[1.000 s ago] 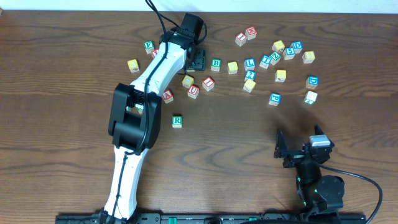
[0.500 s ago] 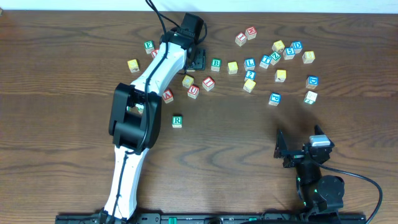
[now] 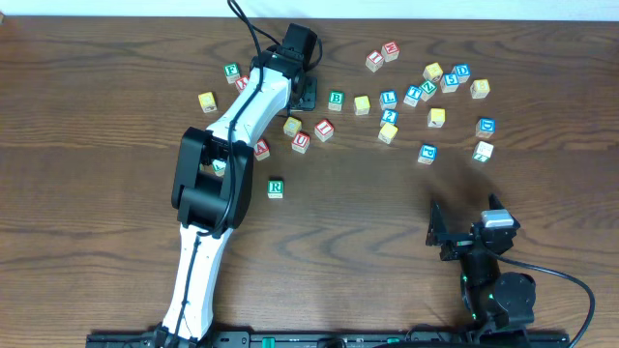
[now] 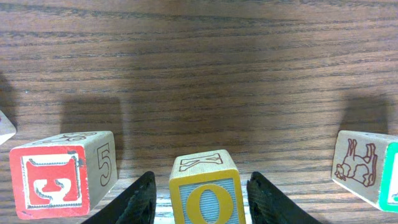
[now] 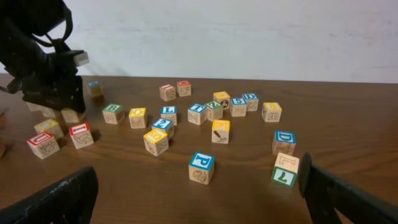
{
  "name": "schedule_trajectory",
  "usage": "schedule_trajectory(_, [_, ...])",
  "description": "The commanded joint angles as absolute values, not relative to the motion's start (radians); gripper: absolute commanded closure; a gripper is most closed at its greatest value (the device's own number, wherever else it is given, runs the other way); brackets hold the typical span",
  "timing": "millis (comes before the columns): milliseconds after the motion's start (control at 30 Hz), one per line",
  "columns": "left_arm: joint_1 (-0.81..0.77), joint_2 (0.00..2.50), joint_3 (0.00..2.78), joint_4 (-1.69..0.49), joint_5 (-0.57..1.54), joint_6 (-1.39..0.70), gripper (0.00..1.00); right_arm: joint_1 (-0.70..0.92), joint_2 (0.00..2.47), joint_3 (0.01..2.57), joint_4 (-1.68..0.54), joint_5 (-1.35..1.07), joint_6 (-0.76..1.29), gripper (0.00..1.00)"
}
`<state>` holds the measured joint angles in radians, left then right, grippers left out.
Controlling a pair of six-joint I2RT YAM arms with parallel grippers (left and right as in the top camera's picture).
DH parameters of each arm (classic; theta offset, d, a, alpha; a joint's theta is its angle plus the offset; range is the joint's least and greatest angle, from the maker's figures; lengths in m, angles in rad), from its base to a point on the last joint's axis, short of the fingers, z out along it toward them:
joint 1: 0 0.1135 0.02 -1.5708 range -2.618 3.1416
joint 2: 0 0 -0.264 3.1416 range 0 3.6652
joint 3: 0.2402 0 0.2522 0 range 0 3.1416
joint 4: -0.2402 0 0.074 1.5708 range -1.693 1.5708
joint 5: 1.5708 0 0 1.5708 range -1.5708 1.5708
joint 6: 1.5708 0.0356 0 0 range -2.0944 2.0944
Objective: Spell out ROBOT
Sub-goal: 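Lower the left gripper and grasp the yellow O block, then lift the O block and carry it beside the R block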
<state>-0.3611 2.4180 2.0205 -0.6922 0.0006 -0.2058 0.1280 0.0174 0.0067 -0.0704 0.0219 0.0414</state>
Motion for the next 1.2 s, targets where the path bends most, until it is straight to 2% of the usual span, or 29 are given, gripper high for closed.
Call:
schedule_trajectory(0, [-0.36,2.431,2.018,-0.698,-0.011,-0.203,0.55,0.119,0.012,0.006,-0.074,0.023,0.048,0.01])
schedule_trajectory(467, [-0.36,2.431,2.018,-0.713,-0.011,-0.203,0.72,0.119,0.012,0.006,-0.074,0.023,0.048,0.01])
schedule_trajectory(833, [-0.36,2.431,2.018,-0.731,-0.012,-0.203,0.81,0.119,0.012,0.006,-0.074,0.023,0.048,0.01])
schedule_trajectory(900, [-0.36,2.431,2.018,-0.731,-0.012,-0.203,0.87,0.119,0.012,0.006,-0.074,0.023,0.048,0.01])
schedule_trajectory(1167, [-0.36,2.38,2.046,-0.786,-0.012,-0.191,0.87,0.119,0.012,0.006,-0.074,0.023,0.048,0.01])
